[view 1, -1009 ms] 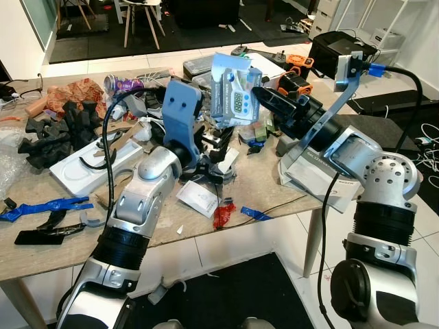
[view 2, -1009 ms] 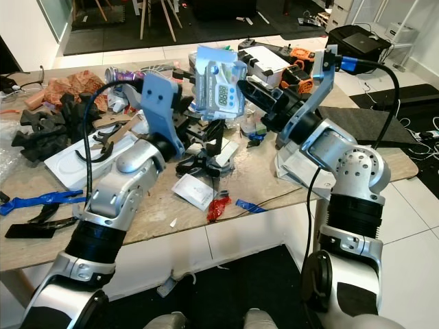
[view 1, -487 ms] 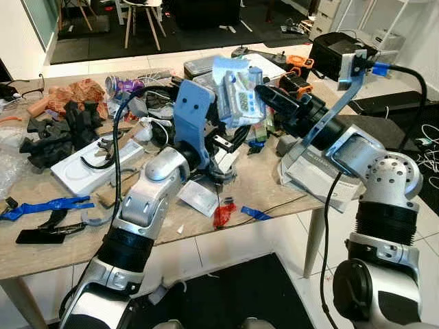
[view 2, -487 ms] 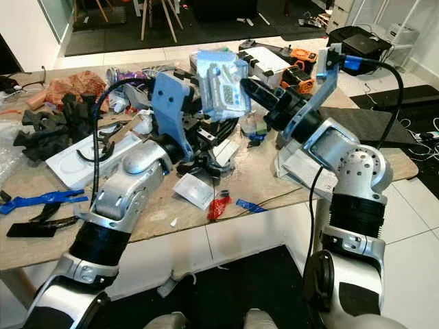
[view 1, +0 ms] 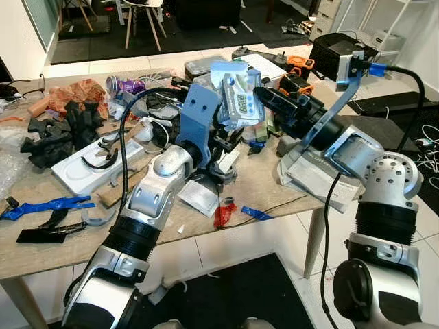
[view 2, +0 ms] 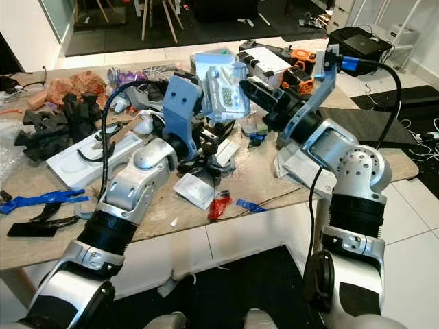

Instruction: Picking trash to rubbish bin

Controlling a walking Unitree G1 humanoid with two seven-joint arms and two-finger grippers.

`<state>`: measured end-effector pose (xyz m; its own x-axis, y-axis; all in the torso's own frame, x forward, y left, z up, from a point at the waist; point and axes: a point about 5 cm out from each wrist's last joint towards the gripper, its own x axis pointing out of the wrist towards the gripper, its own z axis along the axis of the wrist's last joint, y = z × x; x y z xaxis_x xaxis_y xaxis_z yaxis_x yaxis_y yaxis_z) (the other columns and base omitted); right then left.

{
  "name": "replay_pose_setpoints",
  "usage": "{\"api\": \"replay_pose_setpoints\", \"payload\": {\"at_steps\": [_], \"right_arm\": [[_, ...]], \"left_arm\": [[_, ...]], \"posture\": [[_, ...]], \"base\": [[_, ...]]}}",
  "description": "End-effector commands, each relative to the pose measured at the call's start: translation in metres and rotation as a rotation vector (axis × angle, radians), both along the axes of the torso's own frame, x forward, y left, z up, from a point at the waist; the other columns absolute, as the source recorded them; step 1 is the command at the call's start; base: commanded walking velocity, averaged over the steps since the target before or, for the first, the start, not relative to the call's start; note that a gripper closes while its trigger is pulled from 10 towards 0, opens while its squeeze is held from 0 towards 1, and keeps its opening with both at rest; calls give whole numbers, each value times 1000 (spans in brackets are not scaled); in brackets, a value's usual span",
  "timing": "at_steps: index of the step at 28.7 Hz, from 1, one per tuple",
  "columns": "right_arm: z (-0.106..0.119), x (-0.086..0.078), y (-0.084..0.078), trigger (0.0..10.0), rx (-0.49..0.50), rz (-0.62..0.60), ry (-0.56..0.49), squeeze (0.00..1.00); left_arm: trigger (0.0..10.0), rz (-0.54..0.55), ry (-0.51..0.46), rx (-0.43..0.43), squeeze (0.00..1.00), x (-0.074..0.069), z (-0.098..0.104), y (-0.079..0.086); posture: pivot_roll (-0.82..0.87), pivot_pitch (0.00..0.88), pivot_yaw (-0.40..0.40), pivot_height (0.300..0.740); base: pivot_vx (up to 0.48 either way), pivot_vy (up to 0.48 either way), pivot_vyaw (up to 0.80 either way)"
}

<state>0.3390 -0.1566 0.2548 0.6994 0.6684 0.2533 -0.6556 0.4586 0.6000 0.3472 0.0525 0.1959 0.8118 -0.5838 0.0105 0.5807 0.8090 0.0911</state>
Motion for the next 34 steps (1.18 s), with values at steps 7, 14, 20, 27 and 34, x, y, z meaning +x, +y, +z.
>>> {"api": "replay_pose_setpoints", "payload": {"at_steps": [7, 14, 20, 27, 34], "right_arm": [[4, 1, 1, 10000, 25, 1, -15, 0], [4, 1, 1, 10000, 35, -5, -17, 0], [4, 1, 1, 10000, 35, -9, -19, 0], [4, 1, 0, 10000, 29, -15, -19, 0], [3, 2, -6, 10000, 2, -44, -22, 0]], "left_arm": [[10000, -31, -4, -8, 0, 1, 2, -13], [0, -80, -12, -11, 0, 1, 1, -19], [0, -84, -14, -14, 0, 1, 1, -20], [0, -66, -19, -22, 0, 4, 2, -16], [0, 65, -79, 104, 0, 17, 2, 17]], "posture": [[-20, 0, -3, 740], [-20, 0, -1, 740], [-21, 0, 1, 740], [-22, 0, 3, 740], [-22, 0, 3, 740]], "base": [[0, 0, 0], [0, 0, 0], [0, 0, 0], [0, 0, 0], [0, 0, 0]]}}
